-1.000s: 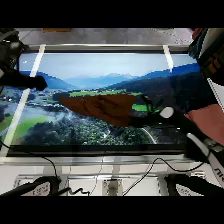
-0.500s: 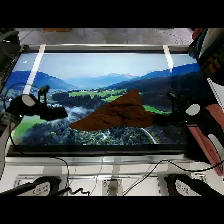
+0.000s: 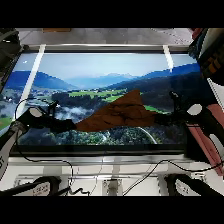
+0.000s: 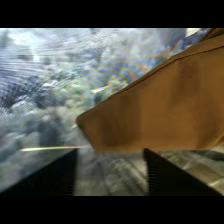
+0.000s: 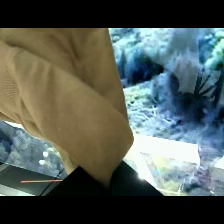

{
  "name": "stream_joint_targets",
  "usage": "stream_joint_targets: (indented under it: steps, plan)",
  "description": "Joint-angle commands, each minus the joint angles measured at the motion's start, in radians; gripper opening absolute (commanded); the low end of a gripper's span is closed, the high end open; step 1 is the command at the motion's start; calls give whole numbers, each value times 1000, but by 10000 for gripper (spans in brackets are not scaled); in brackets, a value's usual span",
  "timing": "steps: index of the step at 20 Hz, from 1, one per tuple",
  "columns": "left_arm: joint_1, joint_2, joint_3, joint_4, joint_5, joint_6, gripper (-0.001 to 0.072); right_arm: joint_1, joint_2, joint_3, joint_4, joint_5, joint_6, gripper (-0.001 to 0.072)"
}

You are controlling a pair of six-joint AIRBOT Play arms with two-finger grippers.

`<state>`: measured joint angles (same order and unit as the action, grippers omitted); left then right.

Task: Fold the clothes and pants, and hang the long-sleeved shirts on hangers.

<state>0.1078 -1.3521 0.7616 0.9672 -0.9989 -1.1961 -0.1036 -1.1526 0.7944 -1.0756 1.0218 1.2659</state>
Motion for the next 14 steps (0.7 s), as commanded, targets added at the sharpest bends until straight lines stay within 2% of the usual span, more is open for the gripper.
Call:
stream_joint_targets:
  steps: [1, 4, 5, 6, 7, 8, 11, 14]
  plan:
    - [0, -37, -11, -92, 58, 14, 346, -1, 0, 0, 5, -5, 1, 24]
    - [0, -44, -11, -152, 185, 15, 339, -1, 1, 0, 7, -14, 1, 24]
    - [0, -44, -11, -182, 206, 15, 269, -1, 1, 0, 7, -16, 1, 24]
    - [0, -44, -10, -209, 214, 16, 118, -1, 1, 0, 7, -19, 1, 24]
    - [0, -44, -10, -231, 213, 28, 41, -1, 1, 0, 8, -20, 1, 24]
    - [0, -42, -10, -259, 210, 55, 13, -1, 1, 0, 15, -22, 1, 24]
    - [0, -19, 24, -325, 209, 105, 12, -1, 3, 31, 34, -58, 2, 24]
    - [14, 58, 175, -325, 210, 142, 11, -2, 3, 188, 32, -80, 3, 24]
